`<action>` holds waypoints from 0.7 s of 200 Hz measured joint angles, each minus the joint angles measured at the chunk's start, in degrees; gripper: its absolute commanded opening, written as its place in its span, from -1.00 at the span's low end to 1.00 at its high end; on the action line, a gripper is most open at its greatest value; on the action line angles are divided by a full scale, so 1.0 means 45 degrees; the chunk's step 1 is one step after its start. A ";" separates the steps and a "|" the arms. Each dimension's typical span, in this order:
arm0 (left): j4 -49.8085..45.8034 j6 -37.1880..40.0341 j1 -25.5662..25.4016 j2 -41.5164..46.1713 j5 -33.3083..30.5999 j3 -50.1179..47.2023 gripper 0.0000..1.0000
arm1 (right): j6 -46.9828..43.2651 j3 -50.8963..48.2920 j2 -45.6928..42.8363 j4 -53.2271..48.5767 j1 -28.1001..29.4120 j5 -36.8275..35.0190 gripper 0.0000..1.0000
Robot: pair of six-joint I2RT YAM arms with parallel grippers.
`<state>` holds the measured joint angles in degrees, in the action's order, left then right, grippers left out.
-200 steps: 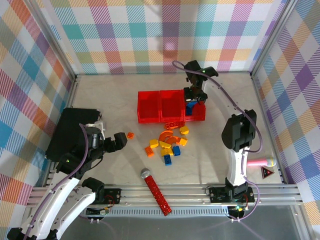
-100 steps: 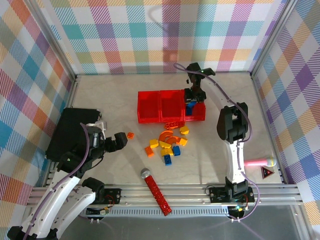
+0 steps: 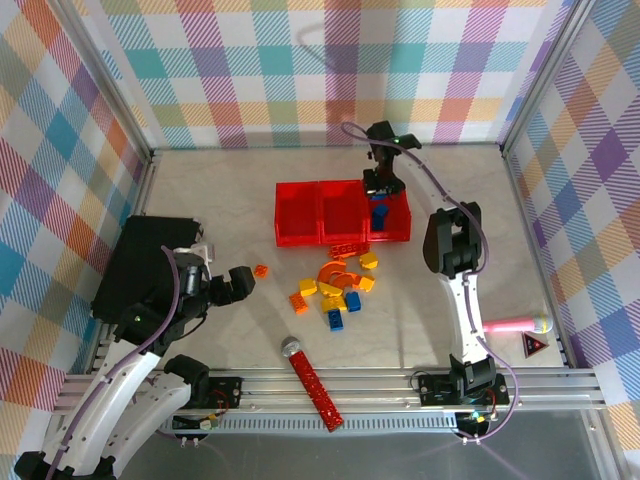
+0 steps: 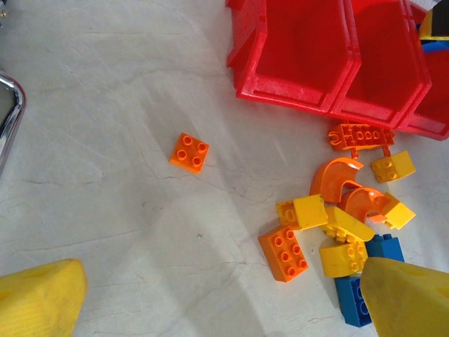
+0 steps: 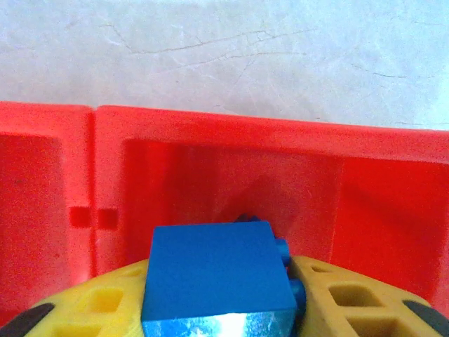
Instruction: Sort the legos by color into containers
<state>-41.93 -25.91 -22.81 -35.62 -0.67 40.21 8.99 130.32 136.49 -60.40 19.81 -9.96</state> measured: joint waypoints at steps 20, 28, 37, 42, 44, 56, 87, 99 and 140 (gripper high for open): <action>-0.0005 0.0000 -0.0005 0.0000 -0.0005 0.0029 0.99 | -0.0087 0.0049 0.0097 0.0015 -0.0024 -0.0223 -0.13; -0.0010 0.0000 -0.0010 0.0000 0.0000 0.0029 0.99 | -0.0112 0.0049 0.0121 0.0015 -0.0063 -0.0306 -0.09; -0.0010 0.0000 -0.0010 0.0000 0.0000 0.0029 0.99 | -0.0126 0.0049 0.0141 0.0010 -0.0068 -0.0355 -0.04; -0.0010 0.0000 -0.0010 0.0000 0.0000 0.0029 1.00 | -0.0117 0.0049 0.0151 0.0005 -0.0078 -0.0374 -0.01; -0.0010 0.0000 -0.0010 0.0000 0.0000 0.0029 0.99 | -0.0131 0.0049 0.0151 0.0000 -0.0083 -0.0389 0.01; -0.0010 0.0000 -0.0015 0.0000 0.0000 0.0029 0.99 | -0.0146 0.0049 0.0151 -0.0005 -0.0083 -0.0457 0.03; -0.0010 0.0000 -0.0015 0.0000 0.0000 0.0029 0.99 | -0.0165 0.0049 0.0151 -0.0005 -0.0083 -0.0539 0.10; -0.0010 0.0000 -0.0015 0.0000 0.0000 0.0029 0.99 | -0.0165 0.0049 0.0151 0.0000 -0.0083 -0.0549 0.11; -0.0010 0.0000 -0.0087 0.0068 0.0000 0.0029 0.99 | -0.0165 0.0049 0.0107 -0.0034 -0.0083 -0.0544 0.11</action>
<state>-41.98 -25.91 -23.20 -35.31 -0.67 40.34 8.25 130.54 136.97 -60.55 19.44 -12.40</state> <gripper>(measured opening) 0.997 0.552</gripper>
